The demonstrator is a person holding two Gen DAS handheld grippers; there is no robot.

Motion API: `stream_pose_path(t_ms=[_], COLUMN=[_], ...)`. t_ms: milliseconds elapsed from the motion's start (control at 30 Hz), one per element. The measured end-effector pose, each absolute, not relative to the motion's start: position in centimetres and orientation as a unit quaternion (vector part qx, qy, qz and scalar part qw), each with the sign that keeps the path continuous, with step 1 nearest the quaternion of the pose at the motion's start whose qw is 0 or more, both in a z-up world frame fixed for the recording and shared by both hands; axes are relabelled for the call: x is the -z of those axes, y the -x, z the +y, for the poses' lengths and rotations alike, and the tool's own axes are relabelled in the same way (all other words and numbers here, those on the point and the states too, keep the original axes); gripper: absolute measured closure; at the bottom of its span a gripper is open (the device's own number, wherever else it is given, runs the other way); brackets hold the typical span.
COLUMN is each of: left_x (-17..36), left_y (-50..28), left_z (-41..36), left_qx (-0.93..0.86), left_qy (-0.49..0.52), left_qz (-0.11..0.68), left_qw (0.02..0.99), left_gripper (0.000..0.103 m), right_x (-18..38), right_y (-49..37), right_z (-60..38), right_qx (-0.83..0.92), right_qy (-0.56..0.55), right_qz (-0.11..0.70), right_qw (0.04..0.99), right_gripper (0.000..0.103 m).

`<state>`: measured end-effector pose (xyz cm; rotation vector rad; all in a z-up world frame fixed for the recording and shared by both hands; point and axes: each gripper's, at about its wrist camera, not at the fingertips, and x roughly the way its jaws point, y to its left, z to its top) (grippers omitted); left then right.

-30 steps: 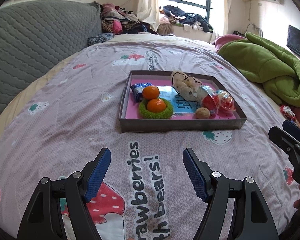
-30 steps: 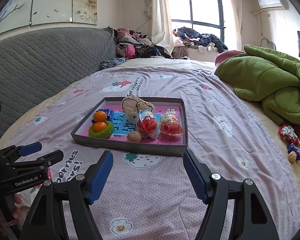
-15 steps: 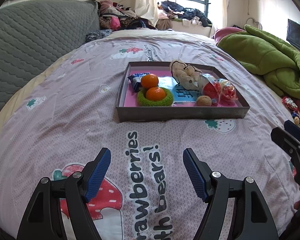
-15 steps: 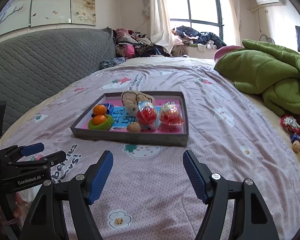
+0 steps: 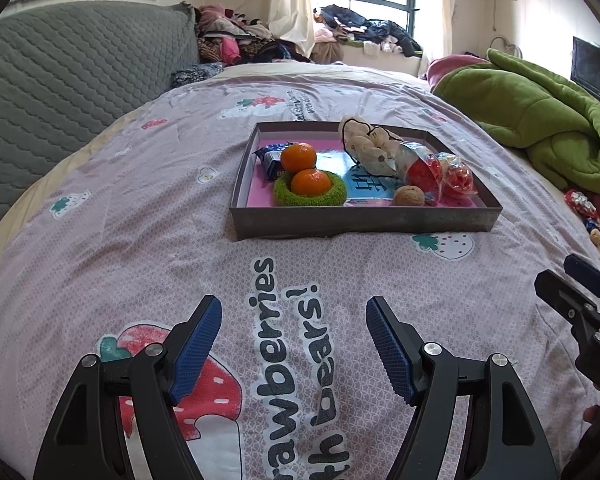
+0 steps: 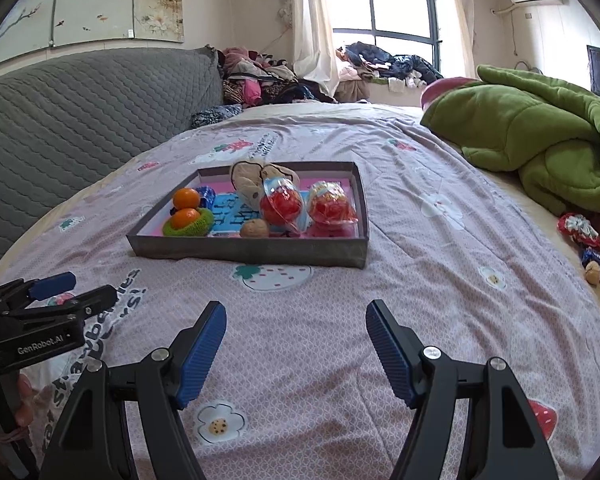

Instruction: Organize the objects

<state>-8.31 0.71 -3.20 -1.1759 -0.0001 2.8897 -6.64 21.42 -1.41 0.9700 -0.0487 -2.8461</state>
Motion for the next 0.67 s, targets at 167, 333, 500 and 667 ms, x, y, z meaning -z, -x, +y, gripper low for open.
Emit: stream_pose_path(t_ms=[167,333,500,667], left_x=[3.9,4.6,4.8,4.8], left_y=[8.4,8.6,8.7,8.5], left_z=[0.6,0.7,0.8,0.8], left_qx=[-0.924,-0.921,-0.921,-0.922], left_qy=[0.382,0.39,0.389,0.386], left_qz=[-0.001,0.002,0.002,0.002], left_qw=[0.012,0.011,0.013,0.013], left_gripper=[0.027,0.027,0.027,0.027], right_x=[2.3,2.8,3.3,3.6], right_y=[6.7,6.8,7.0,7.1], right_z=[21.6,21.5,21.6,21.8], right_qx=[0.942,0.94,0.939,0.937], right_qy=[-0.329,-0.334,-0.339,-0.344], right_qz=[-0.02,-0.016,-0.017,-0.021], right_qw=[0.062,0.059,0.056,0.055], right_gripper=[0.031,0.031,0.031,0.031])
